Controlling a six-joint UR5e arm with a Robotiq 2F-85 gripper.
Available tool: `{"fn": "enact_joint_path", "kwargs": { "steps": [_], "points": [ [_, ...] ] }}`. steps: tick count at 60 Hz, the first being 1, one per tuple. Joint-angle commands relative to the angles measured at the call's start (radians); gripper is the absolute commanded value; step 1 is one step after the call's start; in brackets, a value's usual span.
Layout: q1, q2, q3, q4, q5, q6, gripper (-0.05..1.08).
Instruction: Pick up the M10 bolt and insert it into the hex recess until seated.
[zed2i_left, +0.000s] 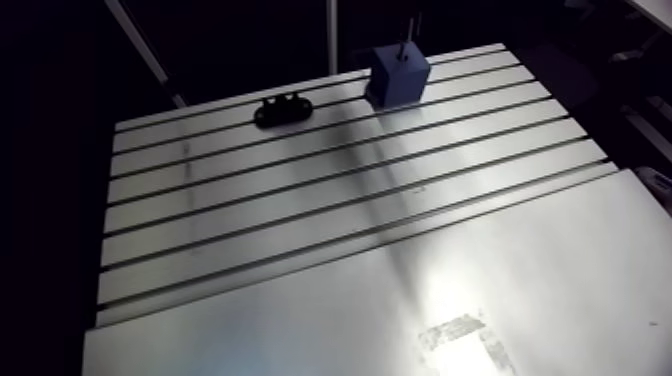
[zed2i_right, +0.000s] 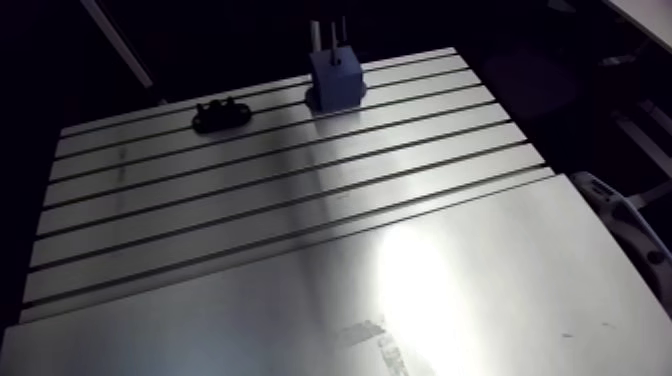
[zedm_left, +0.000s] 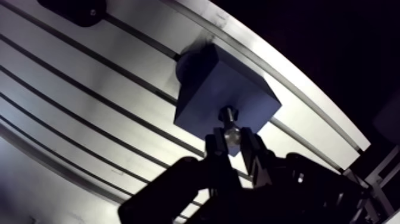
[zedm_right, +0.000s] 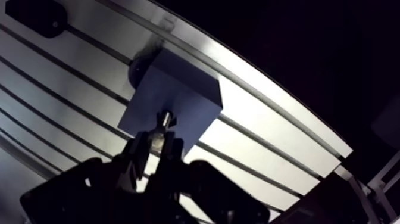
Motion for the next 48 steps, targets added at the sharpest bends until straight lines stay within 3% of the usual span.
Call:
{"fn": "enact_joint_path", "kwargs": {
  "steps": [1,48],
  "points": [
    [0.000,0.000,0.002,-0.002,0.001,0.000,0.92],
    [-0.003,0.002,0.002,-0.002,0.001,-0.001,0.92]
  ]
}}
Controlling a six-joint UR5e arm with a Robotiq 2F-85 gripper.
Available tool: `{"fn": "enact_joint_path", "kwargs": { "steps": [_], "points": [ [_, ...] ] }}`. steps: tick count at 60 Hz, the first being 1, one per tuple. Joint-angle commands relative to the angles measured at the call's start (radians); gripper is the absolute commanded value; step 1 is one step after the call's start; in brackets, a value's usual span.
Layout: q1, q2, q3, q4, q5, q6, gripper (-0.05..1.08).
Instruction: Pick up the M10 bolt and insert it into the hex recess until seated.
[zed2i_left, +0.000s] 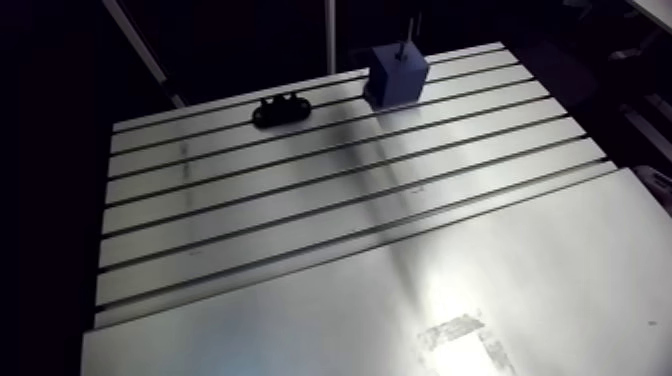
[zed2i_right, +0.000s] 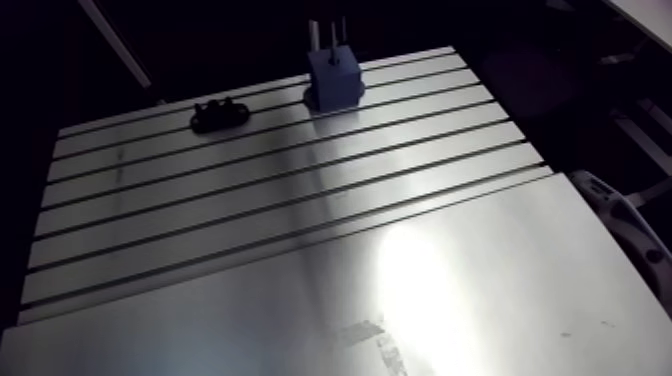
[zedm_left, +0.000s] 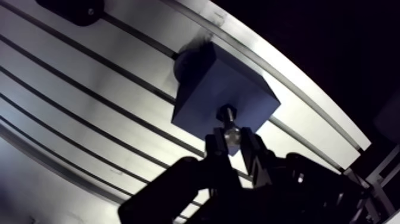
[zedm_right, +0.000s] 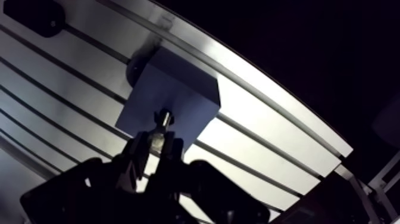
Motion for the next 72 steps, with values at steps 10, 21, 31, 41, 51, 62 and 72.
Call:
{"fn": "enact_joint_path", "kwargs": {
  "steps": [10,21,31,41,51,62,72],
  "points": [
    [0.001,0.000,0.000,-0.001,0.002,0.001,0.92],
    [0.004,0.000,0.000,-0.001,0.002,0.001,0.92],
    [0.004,0.002,-0.002,-0.001,0.002,0.000,0.92],
    [0.003,0.003,-0.002,-0.001,0.002,0.000,0.92],
    [0.001,0.003,0.000,-0.001,0.002,0.000,0.92],
    [0.001,0.005,0.001,-0.001,0.002,0.000,0.92],
    [0.001,0.006,0.001,-0.001,0.003,0.001,0.92]
  ]
}}
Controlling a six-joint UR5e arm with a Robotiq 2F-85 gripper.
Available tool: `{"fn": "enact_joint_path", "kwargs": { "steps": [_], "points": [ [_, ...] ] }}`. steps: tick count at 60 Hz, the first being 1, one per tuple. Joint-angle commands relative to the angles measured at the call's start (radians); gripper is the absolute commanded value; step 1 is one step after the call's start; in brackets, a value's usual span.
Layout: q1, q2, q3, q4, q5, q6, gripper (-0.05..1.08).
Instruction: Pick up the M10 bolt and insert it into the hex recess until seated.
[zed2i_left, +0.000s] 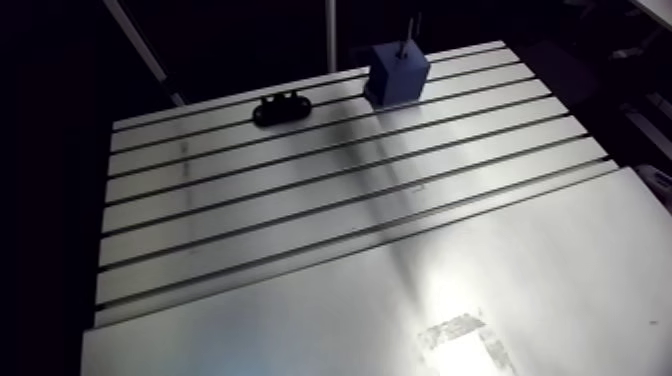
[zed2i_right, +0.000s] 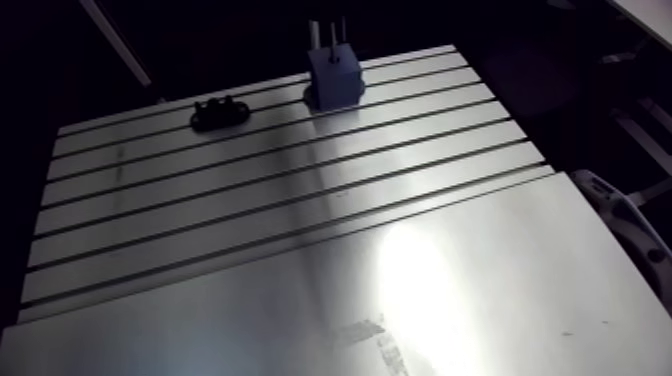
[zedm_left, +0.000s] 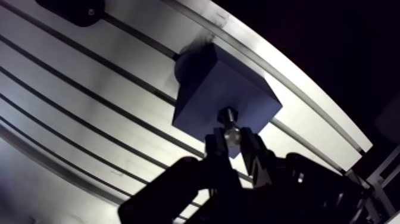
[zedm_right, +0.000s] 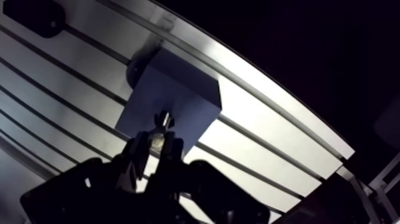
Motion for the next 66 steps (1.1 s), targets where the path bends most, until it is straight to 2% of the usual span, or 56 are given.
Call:
{"fn": "enact_joint_path", "kwargs": {
  "steps": [1,25,27,34,37,38,39,40,41,42,43,44,57,66],
  "points": [
    [0.000,0.002,0.001,0.000,0.003,0.001,0.92],
    [-0.002,0.002,0.007,-0.003,0.003,0.005,0.89],
    [-0.002,0.002,0.010,-0.010,0.003,0.006,0.77],
    [-0.002,0.002,0.022,-0.037,0.003,0.012,0.71],
    [-0.002,0.001,0.029,-0.050,0.003,0.015,0.61],
    [-0.002,0.001,0.029,-0.050,0.003,0.015,0.61],
    [-0.002,0.001,0.032,-0.056,0.003,0.019,0.55],
    [-0.002,0.001,0.032,-0.056,0.003,0.019,0.55],
    [-0.003,-0.001,0.035,-0.059,0.003,0.028,0.43],
    [-0.003,-0.001,0.035,-0.059,0.003,0.028,0.43],
    [-0.003,-0.001,0.036,-0.062,0.003,0.039,0.19],
    [-0.003,-0.001,0.036,-0.063,0.003,0.049,0.03],
    [-0.005,-0.004,0.035,-0.066,0.005,0.060,0.01],
    [-0.009,-0.004,0.026,-0.066,0.027,0.094,0.01]
  ]
}}
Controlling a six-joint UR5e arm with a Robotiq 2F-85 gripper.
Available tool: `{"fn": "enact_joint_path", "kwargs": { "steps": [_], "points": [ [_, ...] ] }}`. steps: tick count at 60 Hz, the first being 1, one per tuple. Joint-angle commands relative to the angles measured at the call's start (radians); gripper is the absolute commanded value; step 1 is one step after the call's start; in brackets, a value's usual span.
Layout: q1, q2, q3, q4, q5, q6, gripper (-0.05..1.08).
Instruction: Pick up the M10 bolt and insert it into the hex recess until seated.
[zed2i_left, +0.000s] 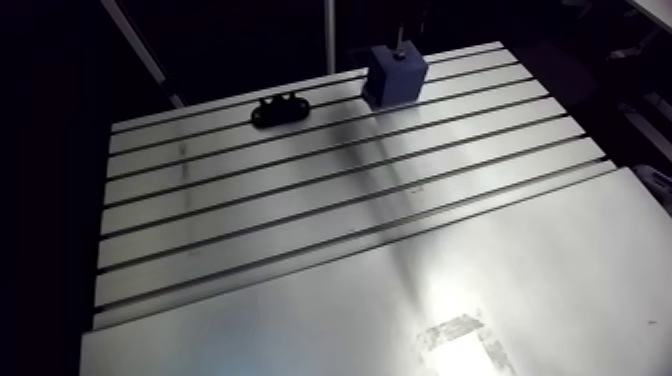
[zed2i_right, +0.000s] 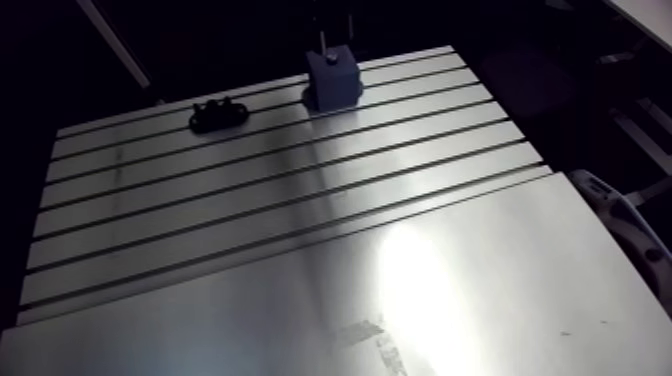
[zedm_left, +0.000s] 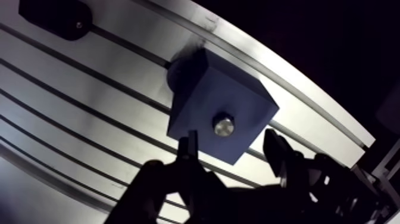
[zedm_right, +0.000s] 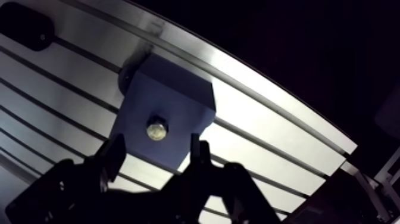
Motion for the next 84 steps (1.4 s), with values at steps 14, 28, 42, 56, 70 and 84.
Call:
{"fn": "enact_joint_path", "kwargs": {
  "steps": [14,28,42,56,70,84],
  "points": [
    [-0.016,-0.025,-0.003,-0.001,0.083,0.118,0.02],
    [-0.023,-0.078,0.005,0.000,0.081,0.307,0.29],
    [-0.023,-0.107,-0.033,0.106,0.051,0.490,0.98],
    [-0.017,-0.075,-0.050,0.177,0.056,0.525,1.02],
    [-0.016,-0.060,-0.034,0.137,0.049,0.550,1.08],
    [-0.014,-0.048,-0.004,0.037,0.051,0.545,1.08]
  ]
}}
